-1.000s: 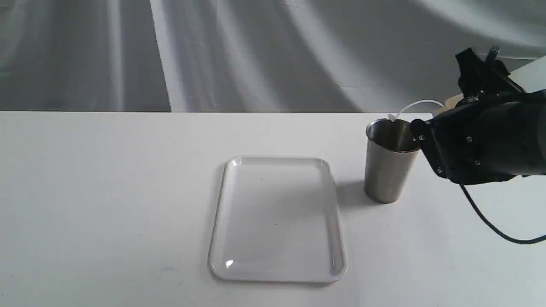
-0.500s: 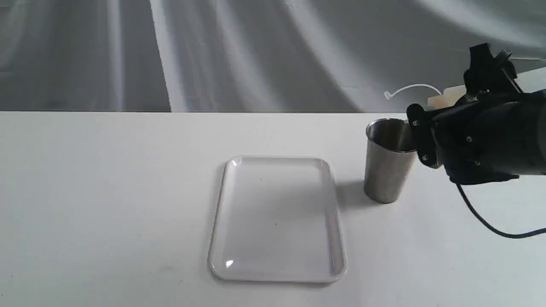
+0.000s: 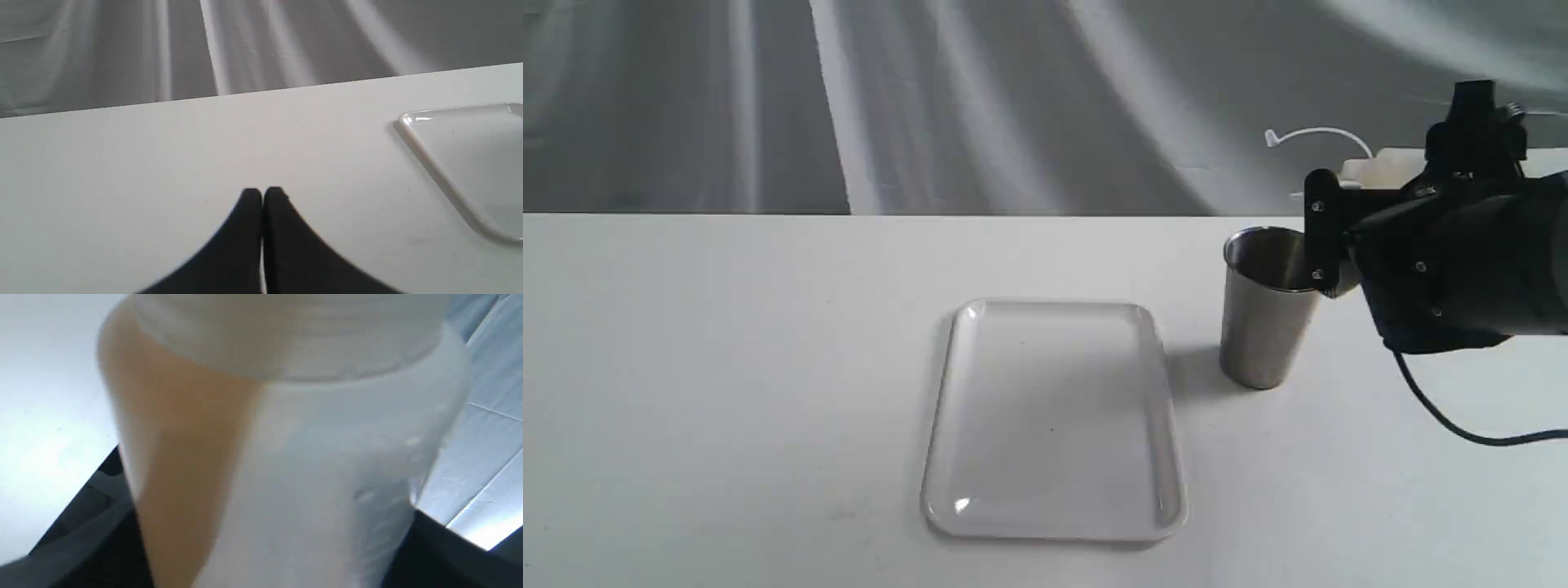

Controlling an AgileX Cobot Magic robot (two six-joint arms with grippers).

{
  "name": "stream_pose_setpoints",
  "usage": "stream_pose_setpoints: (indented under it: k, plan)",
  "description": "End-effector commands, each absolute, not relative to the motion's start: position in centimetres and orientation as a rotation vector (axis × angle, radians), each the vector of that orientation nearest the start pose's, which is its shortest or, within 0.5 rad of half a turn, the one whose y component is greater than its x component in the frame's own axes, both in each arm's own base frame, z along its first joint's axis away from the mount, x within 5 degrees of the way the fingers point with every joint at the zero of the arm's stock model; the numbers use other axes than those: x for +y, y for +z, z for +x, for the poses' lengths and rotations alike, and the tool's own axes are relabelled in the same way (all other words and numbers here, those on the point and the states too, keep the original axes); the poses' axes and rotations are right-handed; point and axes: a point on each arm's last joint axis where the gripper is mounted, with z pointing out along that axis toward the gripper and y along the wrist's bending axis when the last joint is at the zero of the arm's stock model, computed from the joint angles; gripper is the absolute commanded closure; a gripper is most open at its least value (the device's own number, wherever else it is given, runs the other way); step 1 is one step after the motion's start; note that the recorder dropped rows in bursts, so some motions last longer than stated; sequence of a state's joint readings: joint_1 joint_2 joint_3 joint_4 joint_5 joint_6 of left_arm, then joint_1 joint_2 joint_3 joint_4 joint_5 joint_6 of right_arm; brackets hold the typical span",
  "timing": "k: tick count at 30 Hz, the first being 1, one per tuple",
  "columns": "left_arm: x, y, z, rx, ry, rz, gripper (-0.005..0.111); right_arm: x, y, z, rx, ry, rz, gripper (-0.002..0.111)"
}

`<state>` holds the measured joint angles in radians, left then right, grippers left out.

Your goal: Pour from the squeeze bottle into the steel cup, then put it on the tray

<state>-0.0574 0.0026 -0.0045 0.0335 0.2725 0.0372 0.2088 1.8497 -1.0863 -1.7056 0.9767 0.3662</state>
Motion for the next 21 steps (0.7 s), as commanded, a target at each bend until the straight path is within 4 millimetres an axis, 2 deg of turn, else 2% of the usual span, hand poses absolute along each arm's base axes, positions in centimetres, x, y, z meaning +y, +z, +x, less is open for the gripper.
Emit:
stream_pose_setpoints:
  k: [1,8,16,21]
  plan:
    - [-0.27,18.91,5.50,1.746,0.011,0.108,0.107,0.36,22.87,37.92,1.957,-1.700,-1.038,0.085]
    - [-0.27,18.91,5.50,1.746,0.010,0.107,0.107,0.36,22.87,37.92,1.973,-1.652,-0.933,0.085]
    - [-0.27,18.91,5.50,1.746,0.010,0.107,0.107,0.38,22.85,37.94,1.973,-1.647,-0.936,0.085]
    - [-0.27,18.91,5.50,1.746,0.011,0.108,0.107,0.64,22.50,38.08,1.993,-1.565,-0.921,0.085]
